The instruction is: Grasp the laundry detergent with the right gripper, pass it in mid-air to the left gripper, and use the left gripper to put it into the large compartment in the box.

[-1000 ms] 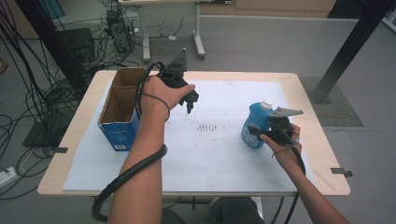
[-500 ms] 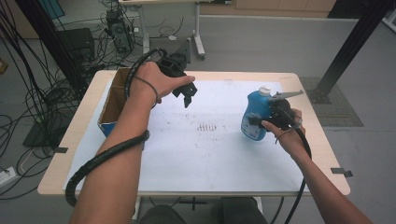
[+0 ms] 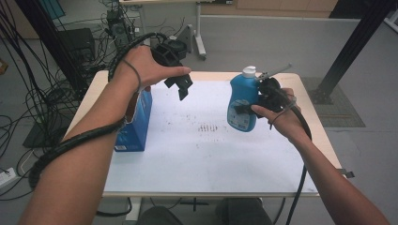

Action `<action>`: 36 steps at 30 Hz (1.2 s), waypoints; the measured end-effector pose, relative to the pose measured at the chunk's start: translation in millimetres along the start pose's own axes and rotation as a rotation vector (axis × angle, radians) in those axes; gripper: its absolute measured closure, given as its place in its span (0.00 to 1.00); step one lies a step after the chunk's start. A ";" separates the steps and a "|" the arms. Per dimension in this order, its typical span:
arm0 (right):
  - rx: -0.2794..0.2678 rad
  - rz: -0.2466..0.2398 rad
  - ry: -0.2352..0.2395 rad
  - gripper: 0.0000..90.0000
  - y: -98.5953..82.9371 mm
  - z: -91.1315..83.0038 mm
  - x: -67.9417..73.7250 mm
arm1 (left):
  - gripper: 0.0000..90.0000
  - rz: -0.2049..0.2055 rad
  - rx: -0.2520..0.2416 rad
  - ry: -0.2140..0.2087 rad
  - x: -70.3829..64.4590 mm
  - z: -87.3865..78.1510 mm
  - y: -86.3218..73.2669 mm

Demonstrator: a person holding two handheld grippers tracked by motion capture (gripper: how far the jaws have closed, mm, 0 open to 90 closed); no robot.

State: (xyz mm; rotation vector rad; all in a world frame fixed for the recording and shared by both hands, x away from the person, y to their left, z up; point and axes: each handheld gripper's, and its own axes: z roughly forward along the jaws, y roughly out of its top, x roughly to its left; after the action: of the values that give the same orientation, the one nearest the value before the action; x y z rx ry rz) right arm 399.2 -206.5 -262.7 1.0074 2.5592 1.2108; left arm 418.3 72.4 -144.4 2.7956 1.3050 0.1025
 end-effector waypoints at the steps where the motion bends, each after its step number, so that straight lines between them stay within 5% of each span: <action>1: -0.001 -0.005 0.014 0.49 4.5 -0.3 4.5 | 0.05 0.004 -0.001 0.003 0.8 -3.1 -2.0; 9: 0.014 -0.052 0.120 0.49 42.1 7.7 36.2 | 0.05 0.118 -0.015 0.006 0.3 -27.9 -10.5; 16: 0.020 -0.143 0.185 0.49 65.0 39.1 46.6 | 0.06 0.216 -0.048 0.006 2.5 -45.5 -9.3; 24: 0.051 -0.273 0.240 0.49 71.1 88.4 50.9 | 0.06 0.312 -0.054 0.019 3.2 -48.0 -5.7; 36: -0.014 -0.459 0.468 0.49 67.0 118.5 70.6 | 0.06 0.397 -0.002 0.029 -7.1 -33.0 -2.7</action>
State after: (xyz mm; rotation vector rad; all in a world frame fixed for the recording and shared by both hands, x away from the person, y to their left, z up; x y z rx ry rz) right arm 425.1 -56.6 -282.2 0.1044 2.8742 1.4417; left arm 408.9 69.4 -112.0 3.0189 0.7351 0.1595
